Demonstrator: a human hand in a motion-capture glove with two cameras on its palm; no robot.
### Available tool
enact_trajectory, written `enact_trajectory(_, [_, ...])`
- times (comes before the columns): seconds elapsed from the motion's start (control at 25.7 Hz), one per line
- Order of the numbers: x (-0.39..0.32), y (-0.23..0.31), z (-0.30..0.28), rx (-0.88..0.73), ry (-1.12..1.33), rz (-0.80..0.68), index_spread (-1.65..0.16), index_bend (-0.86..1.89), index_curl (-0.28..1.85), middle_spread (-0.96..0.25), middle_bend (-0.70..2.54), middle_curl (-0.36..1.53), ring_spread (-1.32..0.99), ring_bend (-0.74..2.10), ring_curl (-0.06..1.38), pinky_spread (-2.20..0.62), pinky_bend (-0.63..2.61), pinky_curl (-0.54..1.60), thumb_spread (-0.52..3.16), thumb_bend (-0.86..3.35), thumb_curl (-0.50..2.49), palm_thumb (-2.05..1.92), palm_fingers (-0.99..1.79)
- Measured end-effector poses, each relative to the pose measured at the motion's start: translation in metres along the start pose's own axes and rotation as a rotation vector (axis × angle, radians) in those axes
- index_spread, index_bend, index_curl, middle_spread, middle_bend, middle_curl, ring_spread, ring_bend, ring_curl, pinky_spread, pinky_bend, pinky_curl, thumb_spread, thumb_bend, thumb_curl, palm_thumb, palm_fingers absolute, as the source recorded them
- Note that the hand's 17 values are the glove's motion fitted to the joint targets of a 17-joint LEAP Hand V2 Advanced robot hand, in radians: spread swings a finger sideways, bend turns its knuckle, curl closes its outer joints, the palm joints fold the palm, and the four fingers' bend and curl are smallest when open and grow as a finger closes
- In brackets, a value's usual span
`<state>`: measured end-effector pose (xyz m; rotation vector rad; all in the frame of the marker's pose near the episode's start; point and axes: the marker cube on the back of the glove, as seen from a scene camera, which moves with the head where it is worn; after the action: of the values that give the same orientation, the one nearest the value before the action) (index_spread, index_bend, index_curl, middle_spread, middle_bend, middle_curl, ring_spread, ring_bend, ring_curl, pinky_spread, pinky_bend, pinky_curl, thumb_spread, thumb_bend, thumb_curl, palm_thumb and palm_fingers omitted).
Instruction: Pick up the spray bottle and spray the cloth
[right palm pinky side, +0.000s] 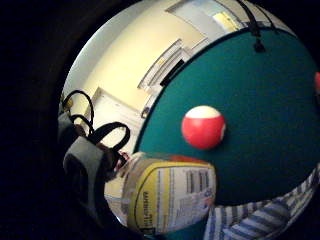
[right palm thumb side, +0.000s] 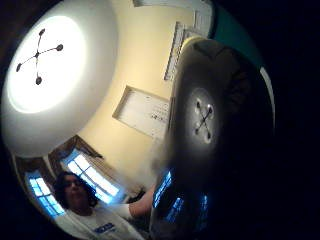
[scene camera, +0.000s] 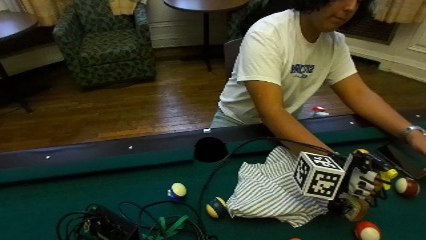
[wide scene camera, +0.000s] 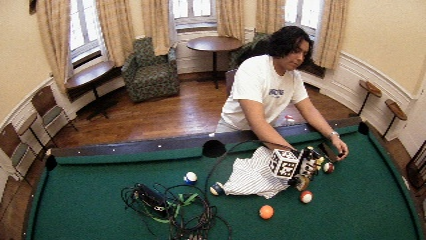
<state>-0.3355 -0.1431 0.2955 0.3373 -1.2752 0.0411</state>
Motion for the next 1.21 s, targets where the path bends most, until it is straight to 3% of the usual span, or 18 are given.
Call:
enact_trajectory(0.78, [0.006,-0.008,0.005,-0.064,-0.039,0.052,-0.24,0.33,0.66,-0.2,0.7,0.61,-0.21,0.85,0.52,-0.3,0.6,0.45,0.74,-0.02,0.82,0.96,1.37])
enact_trajectory(1.09, [0.01,0.002,0.0,-0.143,-0.037,0.153,-0.24,0.33,0.65,-0.19,0.69,0.59,-0.18,0.79,0.49,-0.26,0.45,0.42,0.73,-0.03,0.8,0.94,1.25])
enact_trajectory(1.21, [0.016,0.011,-0.004,-0.182,0.013,0.194,-0.25,0.35,0.65,-0.19,0.7,0.59,-0.17,0.67,0.46,-0.15,0.3,0.38,0.76,-0.05,0.76,0.89,1.07])
